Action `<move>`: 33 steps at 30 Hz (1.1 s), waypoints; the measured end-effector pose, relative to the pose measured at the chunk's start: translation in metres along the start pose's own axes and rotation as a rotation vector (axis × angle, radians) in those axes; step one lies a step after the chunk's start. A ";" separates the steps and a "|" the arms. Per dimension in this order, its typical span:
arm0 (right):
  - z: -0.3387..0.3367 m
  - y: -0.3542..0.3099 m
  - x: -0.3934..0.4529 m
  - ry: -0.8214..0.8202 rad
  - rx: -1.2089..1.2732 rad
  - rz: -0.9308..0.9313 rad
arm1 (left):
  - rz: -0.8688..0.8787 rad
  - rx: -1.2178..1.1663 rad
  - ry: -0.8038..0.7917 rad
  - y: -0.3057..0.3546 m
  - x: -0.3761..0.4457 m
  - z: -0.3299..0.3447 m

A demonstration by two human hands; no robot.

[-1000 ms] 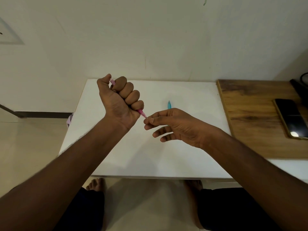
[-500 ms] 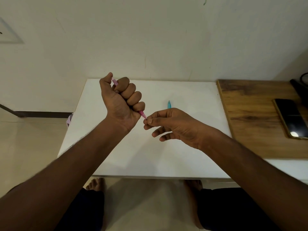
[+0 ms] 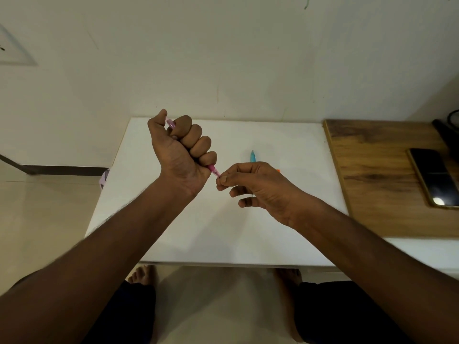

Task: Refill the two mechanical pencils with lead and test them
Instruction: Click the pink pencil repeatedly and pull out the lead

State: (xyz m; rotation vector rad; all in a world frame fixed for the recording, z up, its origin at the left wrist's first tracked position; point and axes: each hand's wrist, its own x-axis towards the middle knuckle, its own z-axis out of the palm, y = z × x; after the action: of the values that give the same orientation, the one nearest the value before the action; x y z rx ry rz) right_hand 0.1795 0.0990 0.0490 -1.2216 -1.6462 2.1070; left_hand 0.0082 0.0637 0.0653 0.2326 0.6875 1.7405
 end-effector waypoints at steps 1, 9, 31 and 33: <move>0.001 0.001 0.000 0.013 0.004 0.004 | 0.002 0.000 0.000 0.000 0.000 0.000; 0.004 0.003 0.002 0.142 0.002 -0.023 | 0.012 -0.012 0.037 0.000 -0.001 0.000; -0.002 0.004 0.005 0.051 -0.139 0.046 | 0.031 0.113 -0.001 0.004 -0.004 0.004; -0.002 0.004 0.005 0.047 -0.138 0.042 | 0.033 0.123 -0.015 0.006 -0.003 0.005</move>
State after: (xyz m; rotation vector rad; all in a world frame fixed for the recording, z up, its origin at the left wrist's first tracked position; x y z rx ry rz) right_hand 0.1788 0.1023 0.0428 -1.3466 -1.7864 2.0009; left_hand 0.0068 0.0620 0.0729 0.3427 0.7848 1.7282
